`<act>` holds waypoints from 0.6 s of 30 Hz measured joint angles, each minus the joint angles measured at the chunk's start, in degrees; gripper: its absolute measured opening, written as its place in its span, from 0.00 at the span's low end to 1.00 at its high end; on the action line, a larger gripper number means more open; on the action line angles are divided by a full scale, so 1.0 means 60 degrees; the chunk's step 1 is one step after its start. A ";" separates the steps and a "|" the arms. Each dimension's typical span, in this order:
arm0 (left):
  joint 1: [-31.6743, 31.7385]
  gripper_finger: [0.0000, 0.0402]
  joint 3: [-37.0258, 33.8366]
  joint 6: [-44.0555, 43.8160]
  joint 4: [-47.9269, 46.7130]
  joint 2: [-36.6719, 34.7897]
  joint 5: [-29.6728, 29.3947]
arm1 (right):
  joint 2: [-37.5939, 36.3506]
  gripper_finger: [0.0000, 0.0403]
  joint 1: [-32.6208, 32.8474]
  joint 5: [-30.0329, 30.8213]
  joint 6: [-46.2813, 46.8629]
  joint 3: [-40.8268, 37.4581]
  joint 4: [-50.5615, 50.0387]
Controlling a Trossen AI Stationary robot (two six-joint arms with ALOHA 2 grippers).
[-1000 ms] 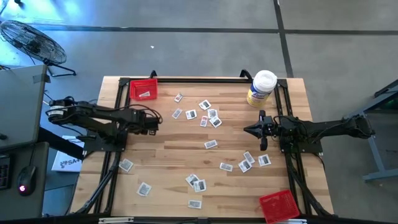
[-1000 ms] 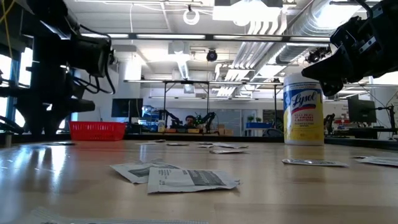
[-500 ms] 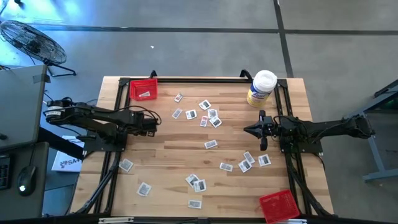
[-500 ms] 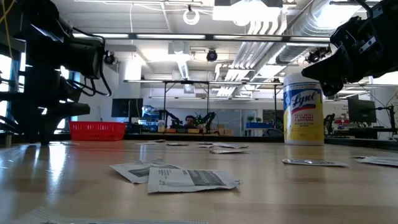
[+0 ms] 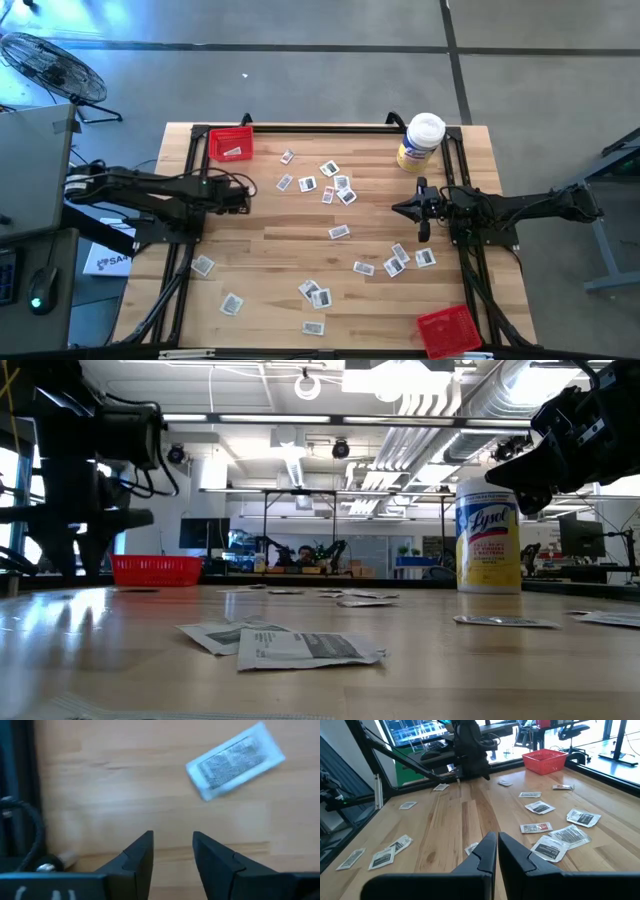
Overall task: Pick & Place First Aid Supplies
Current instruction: Put the white and orange ointment pack into the top red bin
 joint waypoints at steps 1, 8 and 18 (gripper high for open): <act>0.0003 0.34 0.0000 -0.0033 0.0019 -0.0063 -0.0042 | 0.0000 0.03 0.0000 0.0000 0.0004 0.0000 -0.0003; 0.0007 0.34 -0.0357 -0.0614 0.1499 -0.0075 -0.0832 | 0.0002 0.03 0.0000 0.0000 0.0002 -0.0001 0.0001; -0.0007 0.34 -0.1527 -0.1759 0.3014 -0.0111 -0.1598 | 0.0001 0.03 0.0002 -0.0004 0.0002 -0.0001 -0.0002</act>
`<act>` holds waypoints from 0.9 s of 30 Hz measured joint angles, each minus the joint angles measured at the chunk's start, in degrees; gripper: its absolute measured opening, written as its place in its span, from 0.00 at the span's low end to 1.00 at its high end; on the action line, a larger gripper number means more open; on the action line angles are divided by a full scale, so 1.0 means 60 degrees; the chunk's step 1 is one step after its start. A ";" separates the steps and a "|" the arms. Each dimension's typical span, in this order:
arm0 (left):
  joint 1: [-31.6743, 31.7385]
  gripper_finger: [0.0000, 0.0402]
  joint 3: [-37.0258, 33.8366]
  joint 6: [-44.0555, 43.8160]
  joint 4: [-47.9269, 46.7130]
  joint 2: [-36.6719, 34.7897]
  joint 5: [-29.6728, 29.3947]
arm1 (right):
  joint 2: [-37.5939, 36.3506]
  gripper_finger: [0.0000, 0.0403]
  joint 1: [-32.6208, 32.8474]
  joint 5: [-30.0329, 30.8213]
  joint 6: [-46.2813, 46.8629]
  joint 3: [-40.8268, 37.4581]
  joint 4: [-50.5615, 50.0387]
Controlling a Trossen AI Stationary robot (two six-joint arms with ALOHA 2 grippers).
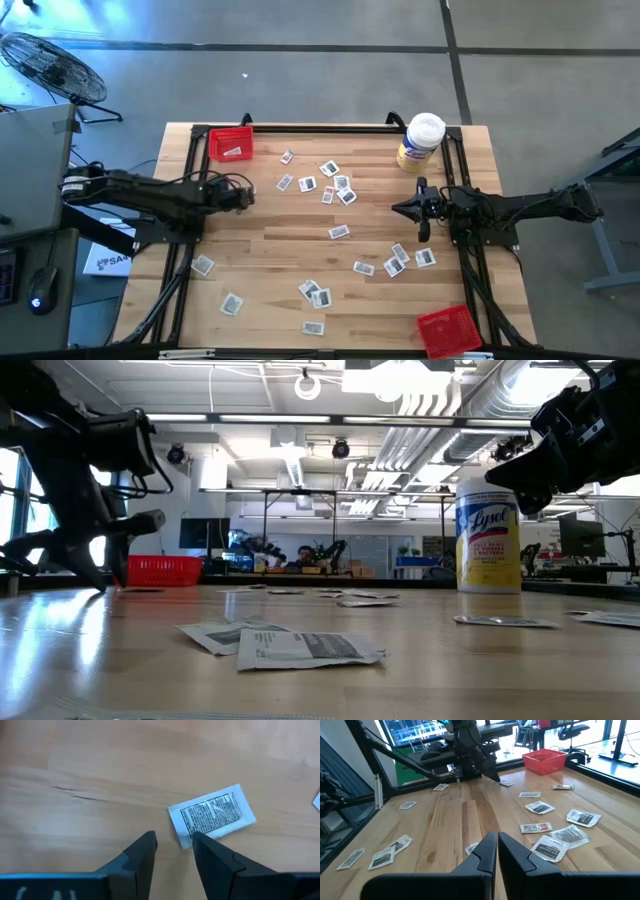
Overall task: Pick & Place First Aid Supplies
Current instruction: Put the white and orange ointment pack into the top red bin
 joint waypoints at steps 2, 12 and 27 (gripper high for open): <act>-0.0001 0.34 -0.0088 0.0080 0.0201 0.0001 -0.0085 | 0.0000 0.03 0.0001 0.0000 0.0002 0.0000 0.0000; 0.0007 0.34 -0.0131 0.0604 0.0826 0.0088 -0.0425 | -0.0001 0.03 0.0000 0.0000 0.0000 0.0001 0.0001; 0.0007 0.30 0.0213 0.0571 0.1262 0.2259 -0.0792 | -0.0001 0.03 0.0002 0.0000 0.0002 0.0000 -0.0001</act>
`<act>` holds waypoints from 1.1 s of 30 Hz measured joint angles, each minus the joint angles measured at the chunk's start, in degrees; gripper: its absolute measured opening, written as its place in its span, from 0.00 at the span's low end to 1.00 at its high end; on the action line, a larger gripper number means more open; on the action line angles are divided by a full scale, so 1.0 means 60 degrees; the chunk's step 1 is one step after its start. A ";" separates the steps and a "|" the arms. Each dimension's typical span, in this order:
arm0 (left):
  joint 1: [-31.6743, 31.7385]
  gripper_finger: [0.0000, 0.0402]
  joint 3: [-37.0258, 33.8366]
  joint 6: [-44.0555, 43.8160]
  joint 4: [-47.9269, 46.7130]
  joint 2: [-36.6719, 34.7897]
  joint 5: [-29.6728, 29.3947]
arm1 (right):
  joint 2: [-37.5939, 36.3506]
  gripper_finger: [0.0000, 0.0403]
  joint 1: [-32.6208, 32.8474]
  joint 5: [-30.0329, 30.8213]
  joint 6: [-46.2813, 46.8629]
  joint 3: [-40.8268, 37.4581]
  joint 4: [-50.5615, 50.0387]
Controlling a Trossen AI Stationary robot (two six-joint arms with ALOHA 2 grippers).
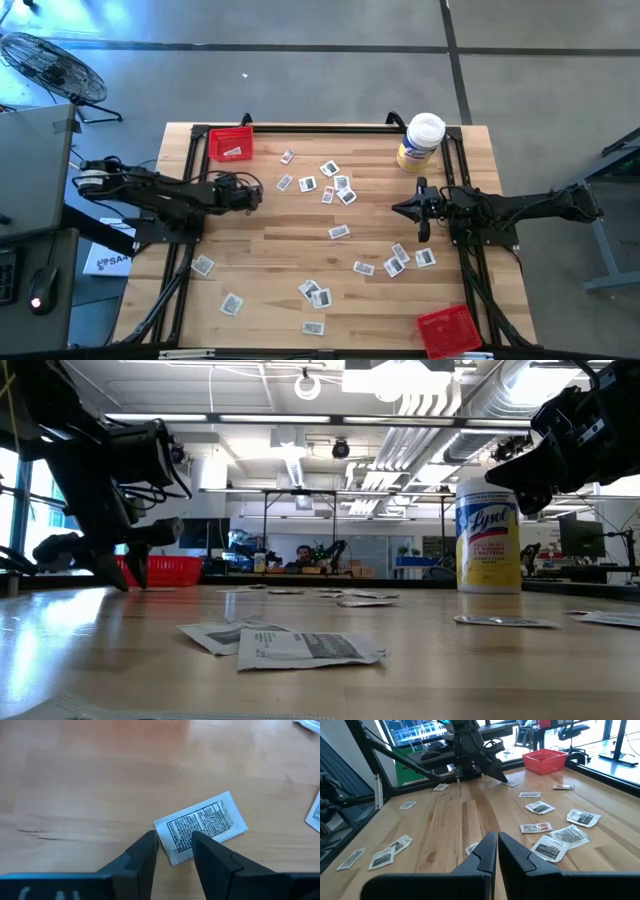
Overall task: Pick & Place First Aid Supplies
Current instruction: Put the white and orange ointment pack into the top red bin
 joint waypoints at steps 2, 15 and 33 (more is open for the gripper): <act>0.0000 0.26 0.0090 -0.0026 -0.0090 0.0076 -0.0039 | 0.0004 0.03 -0.0004 0.0000 0.0000 0.0000 0.0000; 0.0004 0.01 0.0144 -0.0322 -0.0221 0.0094 -0.0094 | 0.0002 0.03 -0.0002 0.0001 0.0000 0.0000 0.0004; 0.0059 0.00 0.4183 0.1313 -0.6021 -0.0237 -0.1560 | 0.0004 0.03 -0.0004 0.0004 -0.0003 0.0003 -0.0033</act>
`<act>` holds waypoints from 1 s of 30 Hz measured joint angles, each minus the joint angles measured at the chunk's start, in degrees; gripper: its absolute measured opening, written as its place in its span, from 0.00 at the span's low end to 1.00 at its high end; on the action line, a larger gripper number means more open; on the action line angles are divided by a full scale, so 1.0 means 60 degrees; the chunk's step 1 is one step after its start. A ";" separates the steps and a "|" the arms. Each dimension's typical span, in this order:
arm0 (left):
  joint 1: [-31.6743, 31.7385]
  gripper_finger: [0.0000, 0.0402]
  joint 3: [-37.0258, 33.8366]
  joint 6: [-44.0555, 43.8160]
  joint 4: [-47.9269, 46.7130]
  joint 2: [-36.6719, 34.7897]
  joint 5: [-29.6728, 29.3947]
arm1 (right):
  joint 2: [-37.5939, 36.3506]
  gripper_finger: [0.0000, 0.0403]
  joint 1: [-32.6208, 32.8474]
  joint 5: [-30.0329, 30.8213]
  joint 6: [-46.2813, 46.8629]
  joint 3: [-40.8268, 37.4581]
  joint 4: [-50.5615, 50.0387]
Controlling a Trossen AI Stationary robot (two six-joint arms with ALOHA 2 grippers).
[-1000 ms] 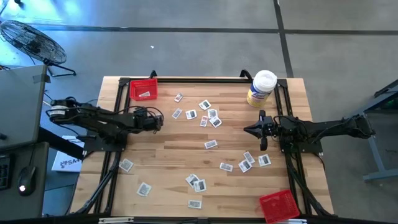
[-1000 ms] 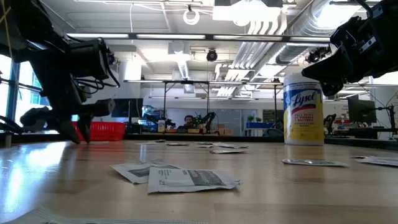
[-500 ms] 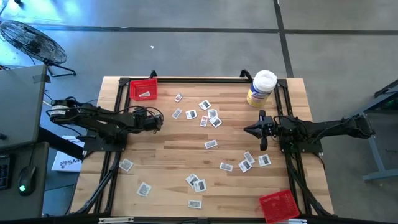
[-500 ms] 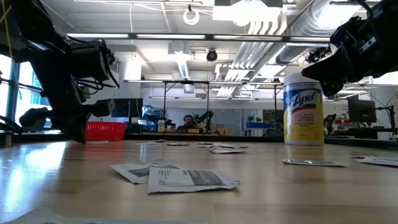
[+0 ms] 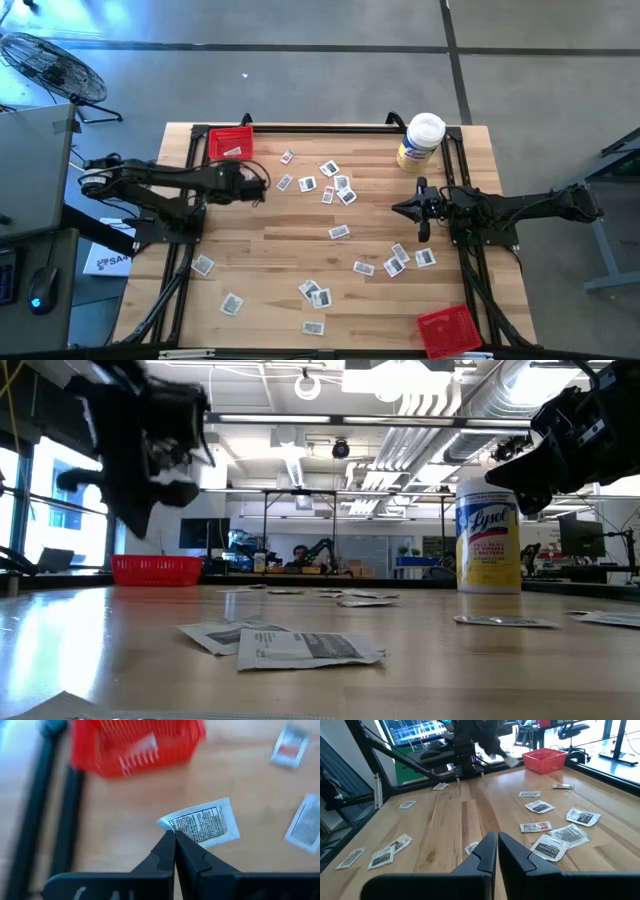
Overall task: Pick & Place First Aid Supplies
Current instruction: Put the white and orange ointment pack into the top red bin
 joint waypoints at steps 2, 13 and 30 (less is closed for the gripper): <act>0.0370 0.00 0.0669 0.0287 -0.0893 -0.0011 -0.0210 | -0.0001 0.03 0.0004 -0.0004 0.0002 -0.0002 0.0004; 0.4833 0.00 0.2060 0.5088 0.1066 0.0289 0.0131 | 0.0000 0.03 0.0004 -0.0002 0.0002 -0.0003 0.0000; 0.6917 0.00 0.2063 0.6267 0.2542 0.3077 0.1724 | 0.0000 0.03 0.0000 0.0000 0.0003 -0.0003 0.0003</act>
